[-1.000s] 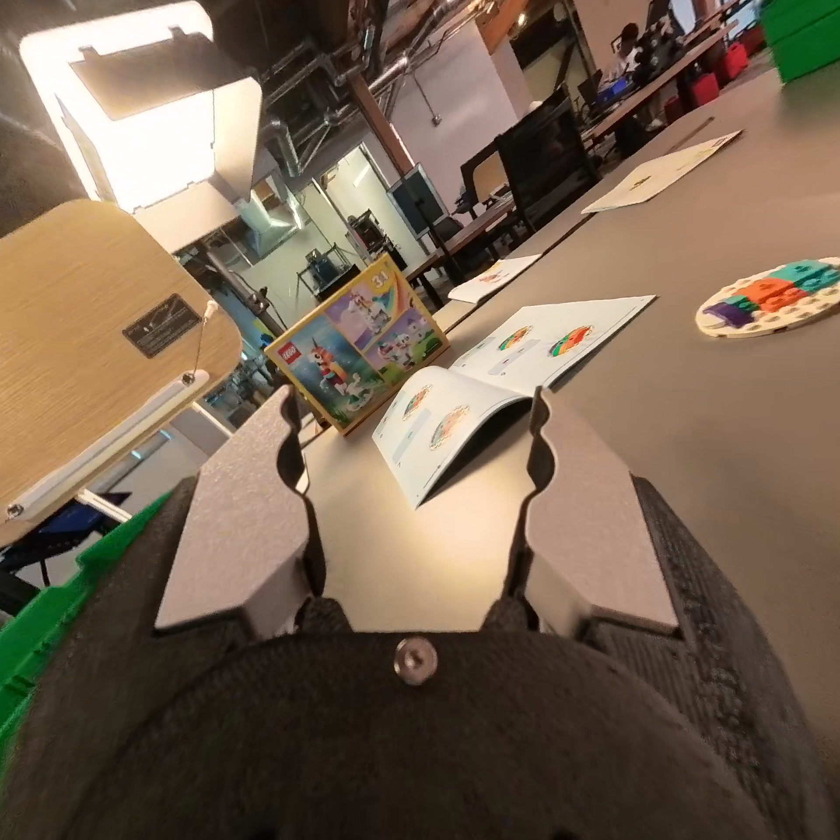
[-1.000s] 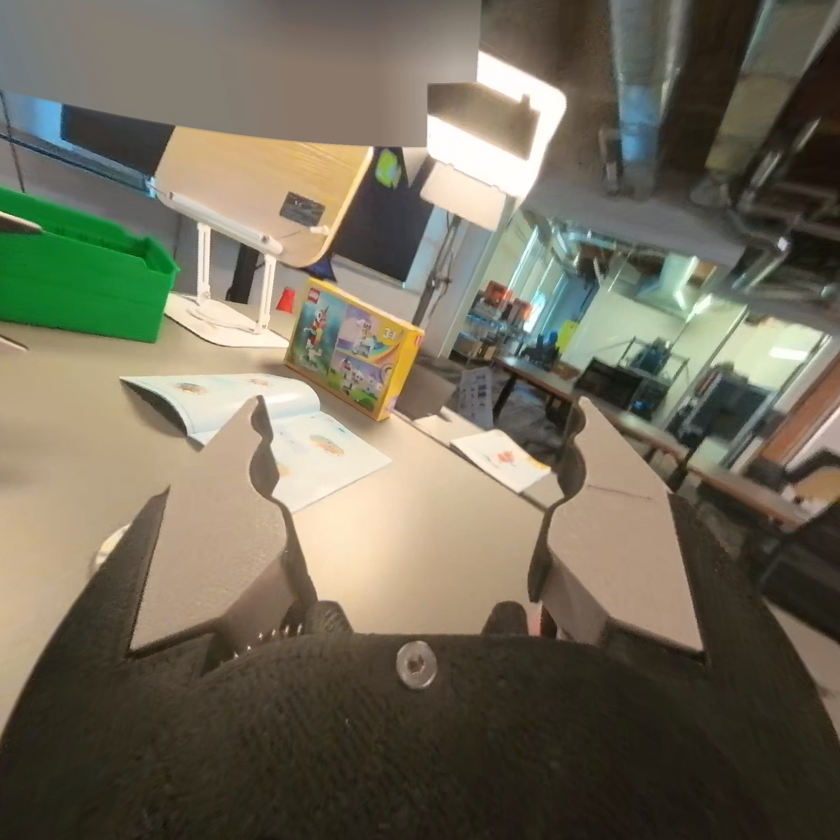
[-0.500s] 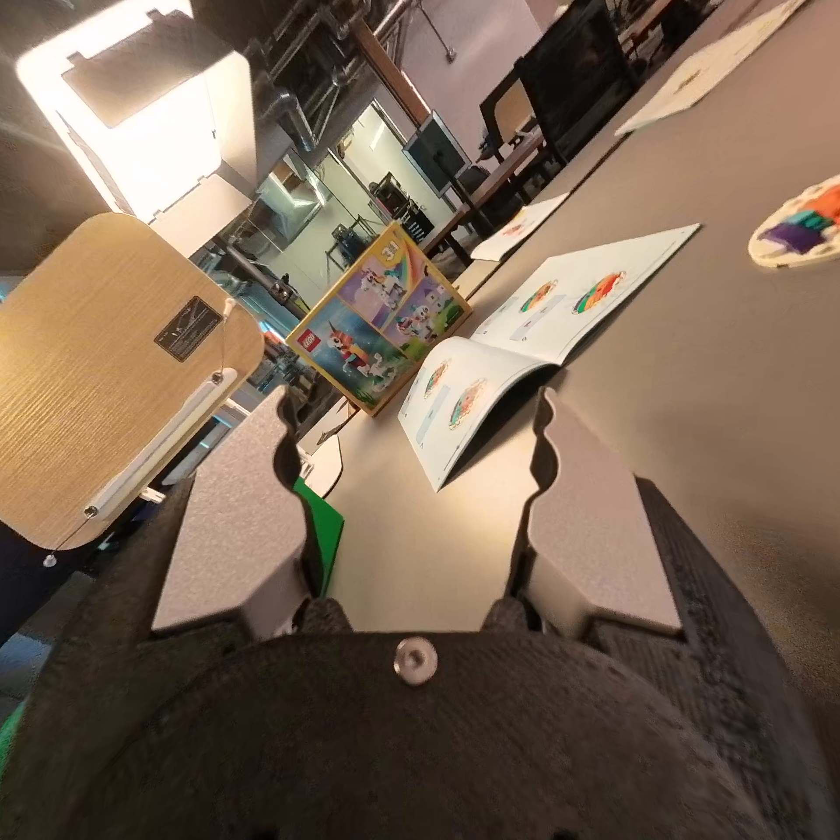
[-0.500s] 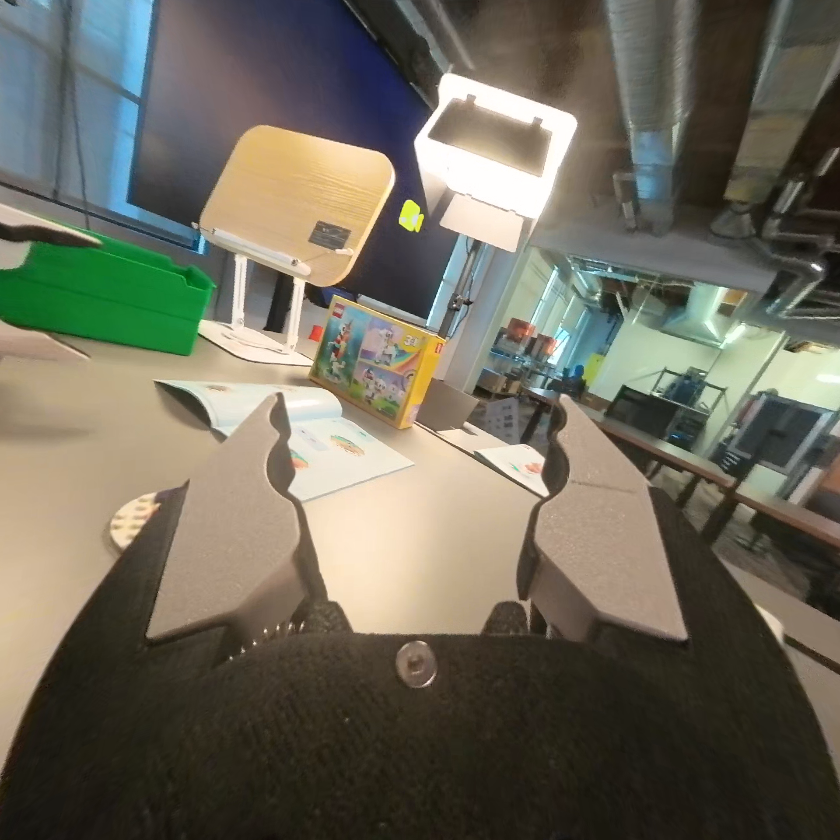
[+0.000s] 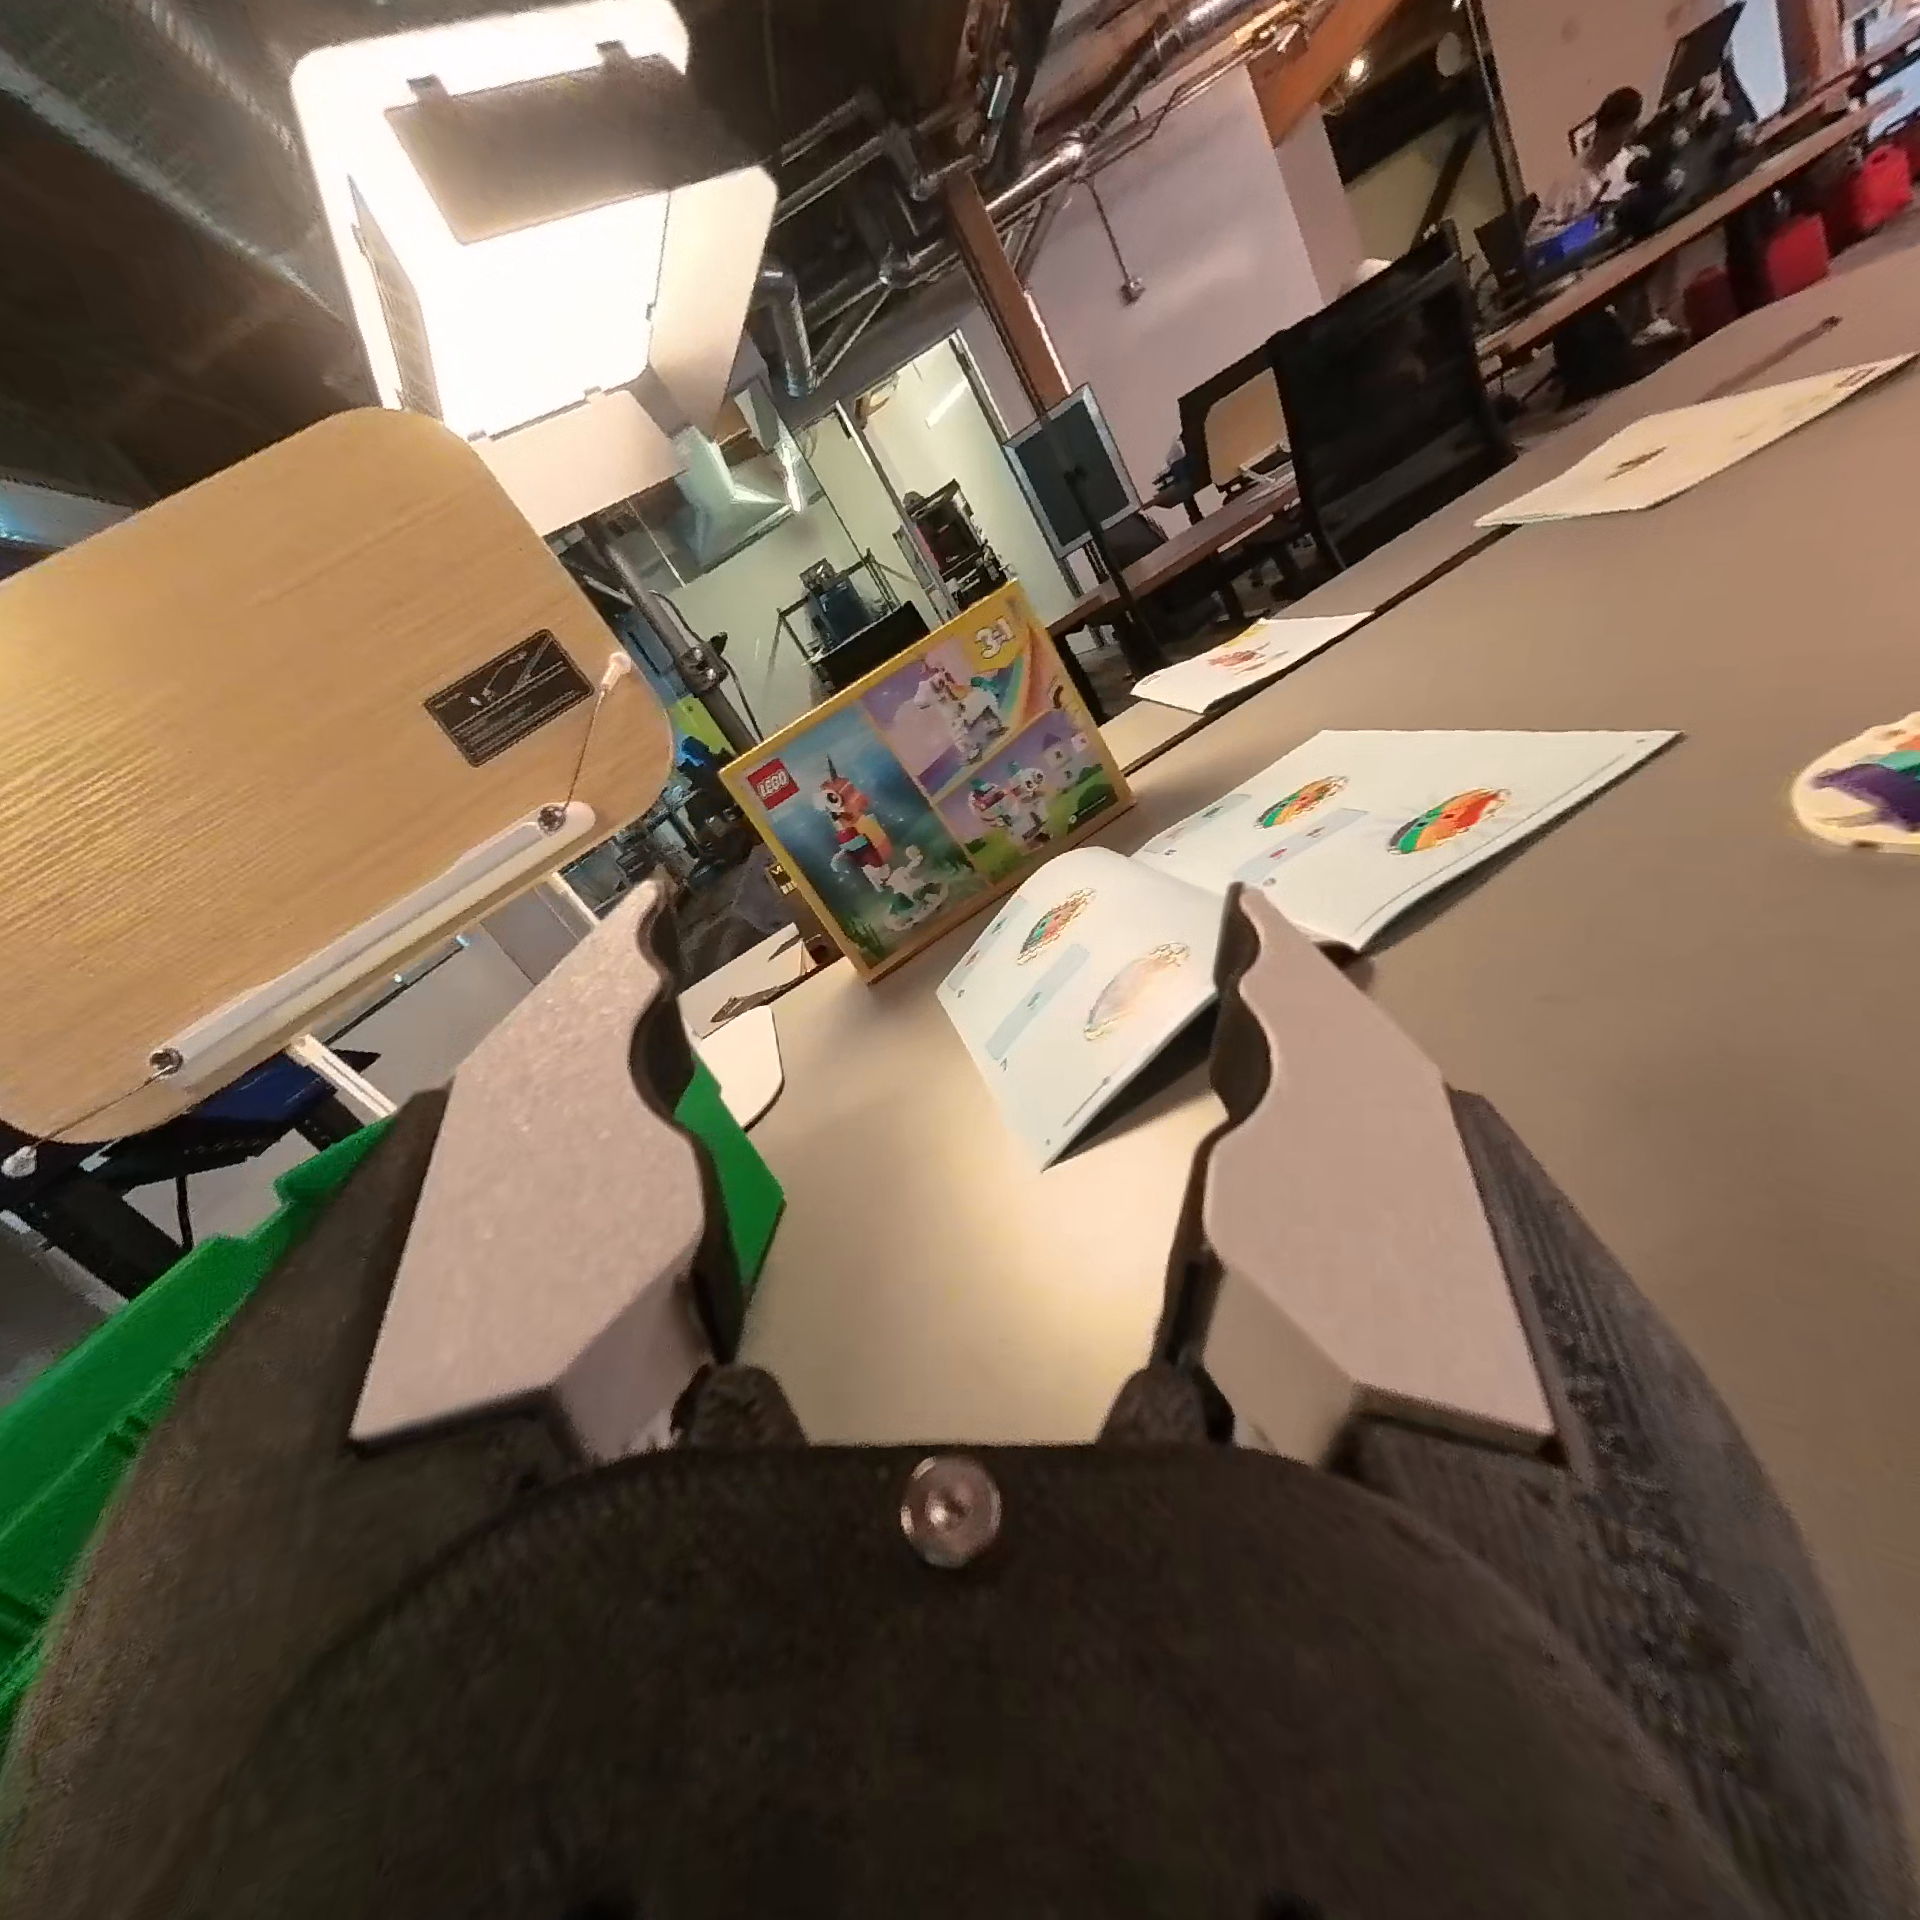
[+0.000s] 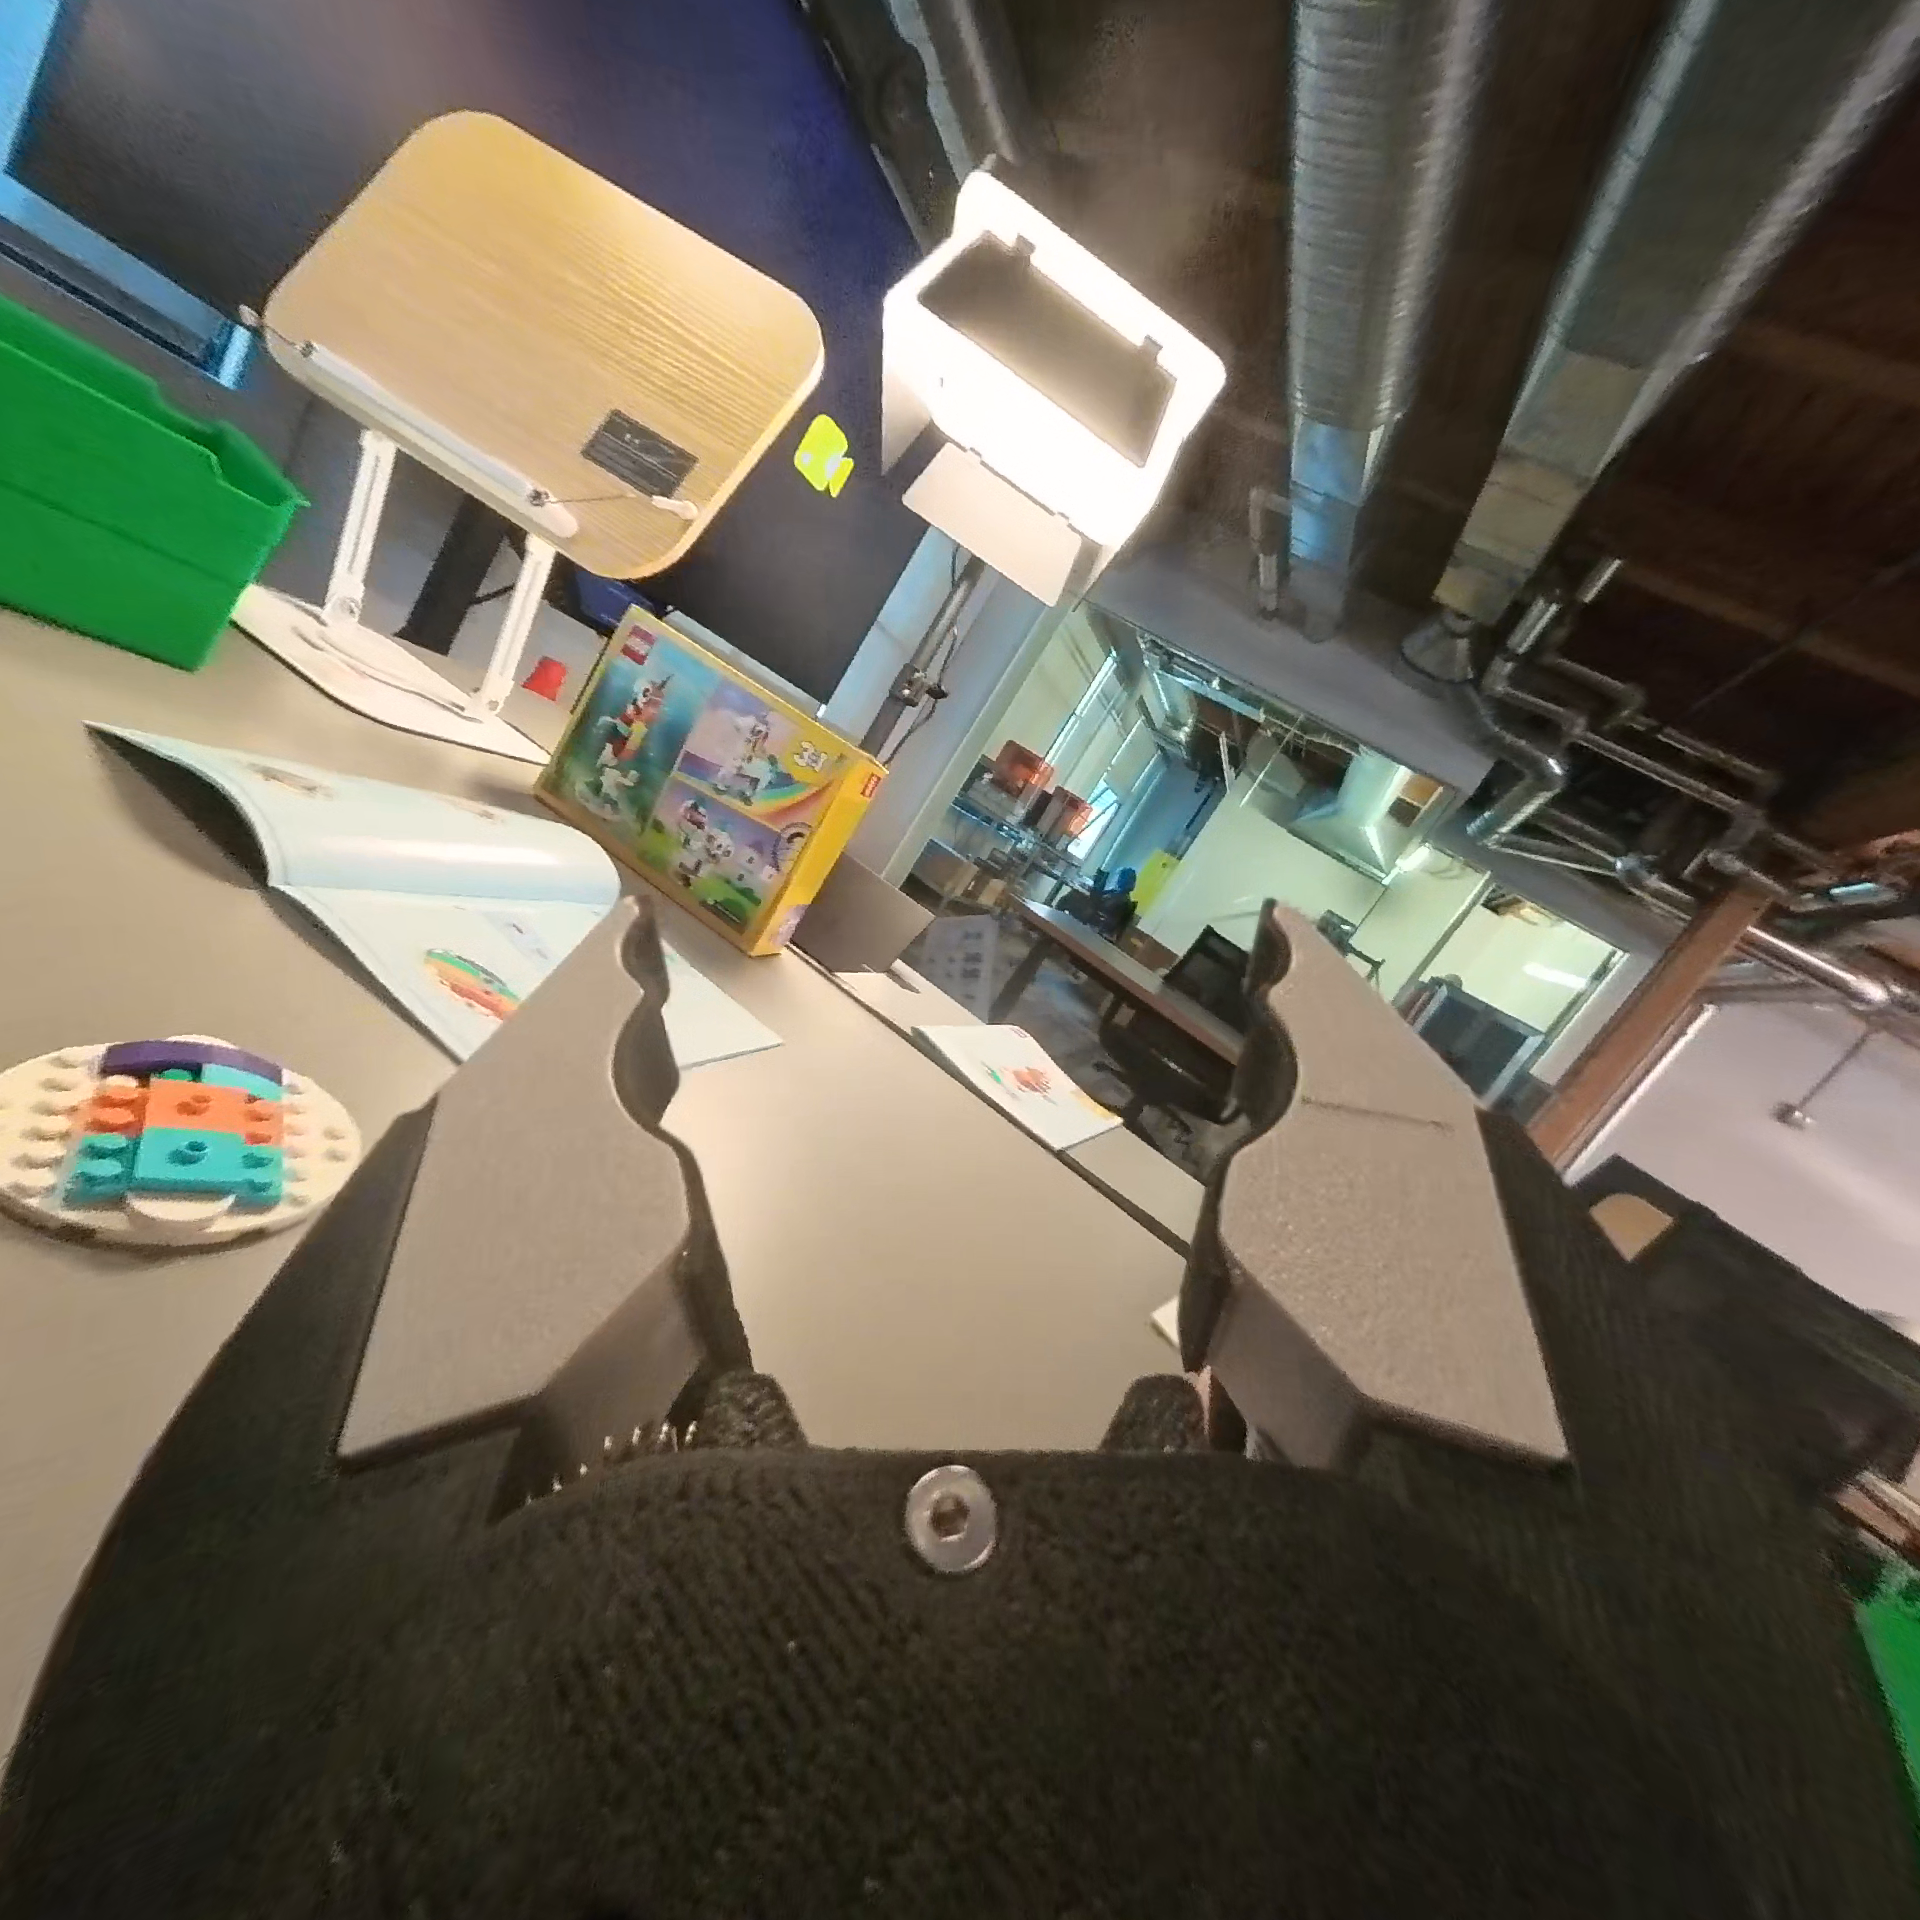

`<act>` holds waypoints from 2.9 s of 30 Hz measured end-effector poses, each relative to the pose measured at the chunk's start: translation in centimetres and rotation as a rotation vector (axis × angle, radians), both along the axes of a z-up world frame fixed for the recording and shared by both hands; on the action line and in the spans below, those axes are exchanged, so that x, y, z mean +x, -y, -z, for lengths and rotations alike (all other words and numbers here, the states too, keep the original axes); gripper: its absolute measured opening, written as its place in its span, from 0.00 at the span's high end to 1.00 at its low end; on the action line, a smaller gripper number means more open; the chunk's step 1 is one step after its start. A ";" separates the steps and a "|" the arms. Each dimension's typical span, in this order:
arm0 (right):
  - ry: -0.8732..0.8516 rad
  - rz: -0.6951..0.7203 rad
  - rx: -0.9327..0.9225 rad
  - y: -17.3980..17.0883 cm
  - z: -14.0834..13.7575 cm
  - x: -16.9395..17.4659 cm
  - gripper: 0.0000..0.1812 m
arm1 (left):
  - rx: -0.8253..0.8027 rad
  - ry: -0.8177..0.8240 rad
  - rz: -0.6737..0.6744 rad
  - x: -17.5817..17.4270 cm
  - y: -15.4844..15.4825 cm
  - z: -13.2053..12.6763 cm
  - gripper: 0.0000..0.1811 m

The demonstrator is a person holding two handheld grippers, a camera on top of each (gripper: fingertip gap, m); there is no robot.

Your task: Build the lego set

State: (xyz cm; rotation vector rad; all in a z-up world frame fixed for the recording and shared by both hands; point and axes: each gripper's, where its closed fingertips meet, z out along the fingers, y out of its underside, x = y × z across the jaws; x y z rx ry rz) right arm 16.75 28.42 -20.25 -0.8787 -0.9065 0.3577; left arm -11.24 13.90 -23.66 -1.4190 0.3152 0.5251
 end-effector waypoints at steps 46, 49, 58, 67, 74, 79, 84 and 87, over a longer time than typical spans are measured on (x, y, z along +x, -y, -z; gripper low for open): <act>-0.015 0.095 -0.115 -3.9 1.3 1.0 0.33 | 0.028 -0.230 -0.219 -0.8 -0.6 -0.4 0.30; -0.026 0.106 -0.121 -4.1 1.3 1.1 0.33 | 0.015 -0.241 -0.225 -0.9 -0.7 -0.2 0.30; 0.097 0.184 -0.081 -4.7 2.7 0.1 0.33 | 0.009 -0.233 -0.181 -0.9 -1.1 0.0 0.30; 0.278 0.182 0.150 -2.2 3.0 -2.2 0.36 | 0.020 -0.241 -0.151 -0.3 -1.0 -0.1 0.31; 0.362 0.192 0.233 -2.4 3.2 -2.7 0.37 | 0.080 -0.166 -0.147 -1.0 -0.3 -1.2 0.31; 0.332 0.183 0.227 -2.5 2.5 -2.5 0.37 | 0.099 -0.107 -0.151 -1.7 -0.1 -1.6 0.30; 0.291 0.169 0.242 -1.9 1.4 -2.3 0.37 | 0.077 -0.153 -0.140 -1.1 -0.3 -1.2 0.31; 0.266 0.163 0.273 -1.1 0.6 -2.2 0.37 | 0.071 -0.169 -0.137 -0.9 -0.4 -1.1 0.31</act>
